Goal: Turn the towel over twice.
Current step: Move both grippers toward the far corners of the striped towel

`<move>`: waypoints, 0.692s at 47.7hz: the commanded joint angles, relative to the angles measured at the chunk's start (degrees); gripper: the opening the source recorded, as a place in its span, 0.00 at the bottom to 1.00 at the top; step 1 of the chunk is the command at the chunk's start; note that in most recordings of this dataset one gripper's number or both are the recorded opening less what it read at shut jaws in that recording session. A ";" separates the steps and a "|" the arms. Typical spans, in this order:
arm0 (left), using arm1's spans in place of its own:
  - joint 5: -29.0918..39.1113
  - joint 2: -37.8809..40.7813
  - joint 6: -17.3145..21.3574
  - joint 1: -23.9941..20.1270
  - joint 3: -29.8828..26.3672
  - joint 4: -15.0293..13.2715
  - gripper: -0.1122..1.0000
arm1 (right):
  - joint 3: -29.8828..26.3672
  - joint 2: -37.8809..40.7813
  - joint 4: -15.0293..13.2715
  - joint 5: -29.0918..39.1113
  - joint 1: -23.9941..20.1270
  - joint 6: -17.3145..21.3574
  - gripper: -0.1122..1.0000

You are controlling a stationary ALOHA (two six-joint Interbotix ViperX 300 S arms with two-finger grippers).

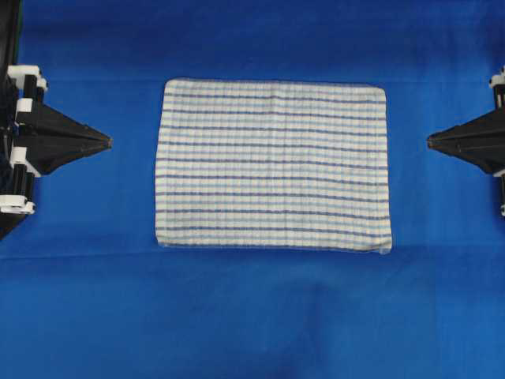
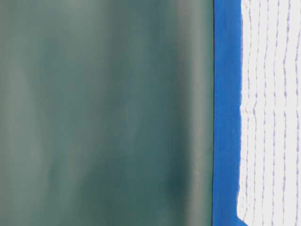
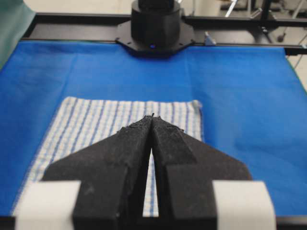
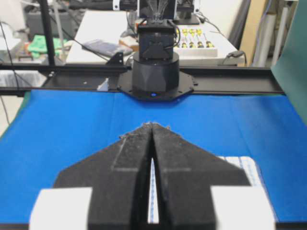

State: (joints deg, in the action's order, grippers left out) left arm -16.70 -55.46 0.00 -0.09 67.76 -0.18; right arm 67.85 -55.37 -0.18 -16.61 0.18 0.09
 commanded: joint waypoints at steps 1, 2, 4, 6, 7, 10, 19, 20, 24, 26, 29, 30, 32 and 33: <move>-0.18 0.97 0.26 0.00 -1.32 -0.88 0.10 | -1.67 0.44 0.18 -0.53 0.44 0.09 0.10; -0.26 1.05 0.44 0.00 -1.32 -0.88 0.10 | -1.85 0.62 0.26 -0.44 0.70 0.09 0.10; -0.53 1.32 0.79 -0.18 -1.32 -0.88 0.10 | -1.85 0.88 0.18 -0.35 1.14 0.09 0.10; -0.79 1.67 0.97 -0.70 -1.23 -0.79 0.10 | -1.93 1.14 0.18 -0.09 1.76 0.09 0.10; -0.97 1.85 1.14 -1.14 -1.14 -0.88 0.10 | -1.93 1.32 0.26 0.09 2.20 0.09 0.10; -0.88 2.72 1.67 -2.46 -1.05 -0.88 0.10 | -1.85 2.20 0.26 1.05 4.13 0.09 0.10; -2.02 7.03 1.93 -8.44 -0.88 -0.88 0.10 | -1.41 5.27 0.26 2.29 10.55 0.62 0.10; -2.20 7.47 1.93 -9.14 -0.79 -0.88 0.10 | -1.32 5.98 0.26 2.29 11.69 0.70 0.10; -2.55 9.67 1.93 -11.95 -0.62 -0.88 0.10 | -0.97 7.82 0.35 2.29 14.77 1.05 0.10; -2.72 11.16 1.93 -13.62 -0.53 -0.88 0.10 | -0.97 9.05 0.26 2.46 16.26 1.23 0.10; -2.99 13.01 1.93 -15.29 -0.35 -0.79 0.10 | -0.97 11.07 0.35 2.64 18.37 1.23 0.10; -3.08 13.71 1.85 -15.82 -0.35 -0.88 0.10 | -0.97 11.87 0.35 2.72 19.07 1.23 0.10; -3.52 15.29 1.93 -16.61 -0.35 -0.88 0.11 | -0.97 14.06 0.35 2.72 20.57 1.23 0.10; -3.96 16.00 1.93 -16.96 -0.35 -0.88 0.11 | -0.97 14.94 0.35 2.72 21.27 1.23 0.10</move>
State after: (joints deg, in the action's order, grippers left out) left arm -19.34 -41.84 1.76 -15.64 67.85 -0.97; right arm 67.50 -43.59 -0.09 -13.80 18.90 1.23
